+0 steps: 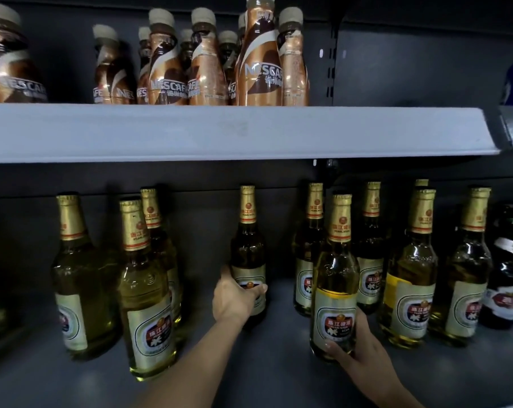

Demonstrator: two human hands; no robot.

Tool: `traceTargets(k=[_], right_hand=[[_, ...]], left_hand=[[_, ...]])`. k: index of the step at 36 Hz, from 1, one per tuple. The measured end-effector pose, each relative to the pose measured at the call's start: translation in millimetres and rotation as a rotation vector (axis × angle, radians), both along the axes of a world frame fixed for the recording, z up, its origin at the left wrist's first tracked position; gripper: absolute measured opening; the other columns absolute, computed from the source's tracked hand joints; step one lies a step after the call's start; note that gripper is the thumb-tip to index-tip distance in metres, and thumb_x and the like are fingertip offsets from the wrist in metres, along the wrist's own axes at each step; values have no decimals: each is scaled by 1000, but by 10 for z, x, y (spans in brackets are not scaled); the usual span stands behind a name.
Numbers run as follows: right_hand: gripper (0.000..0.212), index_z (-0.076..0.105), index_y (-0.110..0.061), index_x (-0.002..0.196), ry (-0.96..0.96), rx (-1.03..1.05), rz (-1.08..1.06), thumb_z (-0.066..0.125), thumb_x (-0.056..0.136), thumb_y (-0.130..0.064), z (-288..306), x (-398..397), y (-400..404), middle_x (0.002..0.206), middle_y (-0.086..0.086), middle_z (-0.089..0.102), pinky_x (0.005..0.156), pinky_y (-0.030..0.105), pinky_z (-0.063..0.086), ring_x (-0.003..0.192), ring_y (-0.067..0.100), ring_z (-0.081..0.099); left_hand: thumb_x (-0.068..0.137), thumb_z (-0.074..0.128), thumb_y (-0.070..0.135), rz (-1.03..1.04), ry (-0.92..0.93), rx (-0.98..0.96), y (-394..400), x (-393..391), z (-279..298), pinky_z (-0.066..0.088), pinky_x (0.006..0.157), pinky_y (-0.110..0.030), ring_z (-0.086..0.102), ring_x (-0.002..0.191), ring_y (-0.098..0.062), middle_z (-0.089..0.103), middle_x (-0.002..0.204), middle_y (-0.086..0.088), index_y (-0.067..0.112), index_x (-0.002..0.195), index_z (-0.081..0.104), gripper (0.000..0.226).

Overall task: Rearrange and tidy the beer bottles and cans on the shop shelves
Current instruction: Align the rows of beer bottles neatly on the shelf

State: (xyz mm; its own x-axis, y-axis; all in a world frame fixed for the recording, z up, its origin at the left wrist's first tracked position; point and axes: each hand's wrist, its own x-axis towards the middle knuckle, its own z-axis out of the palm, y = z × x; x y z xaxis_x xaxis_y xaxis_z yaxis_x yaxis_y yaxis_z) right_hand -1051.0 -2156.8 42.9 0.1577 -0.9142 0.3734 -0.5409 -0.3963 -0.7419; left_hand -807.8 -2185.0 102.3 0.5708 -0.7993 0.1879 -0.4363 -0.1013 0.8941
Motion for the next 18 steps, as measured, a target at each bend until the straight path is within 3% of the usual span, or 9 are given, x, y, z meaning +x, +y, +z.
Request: traceTargets(k=[7,11,15,18], right_hand=[[118,22,-30,146,7,11,-7,43,52,-97,-8,-1,-13,129,-16,56,96,30,48,118,5,55],[105,25,-37,143,-17,-16,-27,53,56,-89,11,14,22,129,-18,54,96,40,48,119,5,53],[79,31,-30,142,-18,-162,-200,57,76,-65,176,59,200,135,-3,52,95,51,47,124,19,50],[60,41,-11,137,-71,-396,-360,54,87,-42,378,142,418,130,13,53,97,53,43,121,31,48]], left_hand=[[63,88,34,-45,20,-5,-65,-2,-37,52,90,-45,61,106,-28,61,113,-4,19,115,47,68],[70,84,25,-64,49,-21,93,-63,-42,45,99,-38,53,116,-27,48,124,-7,12,126,41,71],[80,74,21,-81,-66,-72,454,-110,-94,38,101,-28,50,122,-22,47,132,-4,15,137,40,66],[85,67,24,-112,-203,-95,792,-78,-144,47,93,-31,57,109,-17,59,116,2,23,118,53,36]])
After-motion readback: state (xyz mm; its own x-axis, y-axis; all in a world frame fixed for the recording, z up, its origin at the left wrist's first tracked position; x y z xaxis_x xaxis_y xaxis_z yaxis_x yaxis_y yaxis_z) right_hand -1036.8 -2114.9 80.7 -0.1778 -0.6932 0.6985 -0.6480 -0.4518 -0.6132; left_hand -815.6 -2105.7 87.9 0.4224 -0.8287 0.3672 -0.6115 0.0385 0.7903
